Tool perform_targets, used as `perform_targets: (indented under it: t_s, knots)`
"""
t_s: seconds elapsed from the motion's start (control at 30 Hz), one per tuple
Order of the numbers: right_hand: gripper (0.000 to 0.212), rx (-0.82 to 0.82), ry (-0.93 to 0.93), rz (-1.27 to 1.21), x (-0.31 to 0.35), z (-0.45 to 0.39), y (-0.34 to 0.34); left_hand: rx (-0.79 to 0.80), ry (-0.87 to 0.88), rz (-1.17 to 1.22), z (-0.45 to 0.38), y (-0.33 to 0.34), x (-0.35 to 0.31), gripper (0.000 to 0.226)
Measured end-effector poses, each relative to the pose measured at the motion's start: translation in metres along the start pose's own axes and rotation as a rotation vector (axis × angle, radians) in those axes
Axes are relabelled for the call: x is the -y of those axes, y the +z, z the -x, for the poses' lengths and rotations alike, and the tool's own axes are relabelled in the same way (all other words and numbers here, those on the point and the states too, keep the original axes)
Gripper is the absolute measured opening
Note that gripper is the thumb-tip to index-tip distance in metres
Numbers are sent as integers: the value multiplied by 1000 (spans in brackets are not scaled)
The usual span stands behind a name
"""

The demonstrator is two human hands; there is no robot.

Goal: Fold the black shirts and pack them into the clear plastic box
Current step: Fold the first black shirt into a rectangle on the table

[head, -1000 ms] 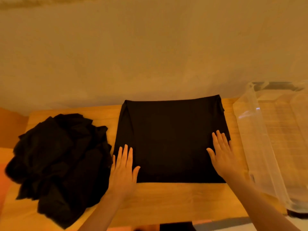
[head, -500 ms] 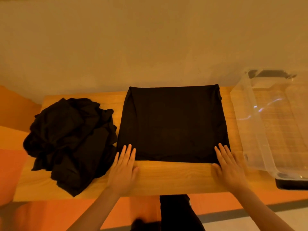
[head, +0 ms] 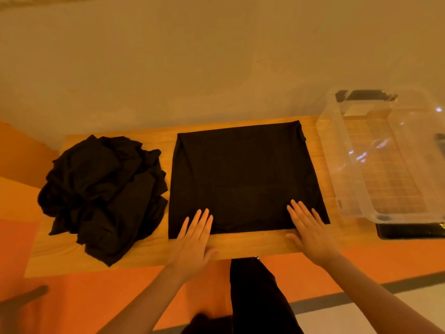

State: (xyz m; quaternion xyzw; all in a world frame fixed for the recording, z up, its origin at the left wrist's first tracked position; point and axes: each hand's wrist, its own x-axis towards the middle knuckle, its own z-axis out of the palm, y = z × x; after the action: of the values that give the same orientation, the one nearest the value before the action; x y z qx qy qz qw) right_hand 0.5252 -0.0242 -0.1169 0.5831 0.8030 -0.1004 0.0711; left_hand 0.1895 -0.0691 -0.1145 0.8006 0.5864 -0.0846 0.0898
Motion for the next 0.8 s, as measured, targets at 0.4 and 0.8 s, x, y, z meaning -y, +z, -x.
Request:
perform_targets:
  t_s: [0.4,0.8]
  knots:
    - [59,14,-90,17,-6,68,24,-82,144,6,53,30,-1,96]
    - [58,-119,-128,-88,-12,70,0,-93,54,359,51,-8,11,32]
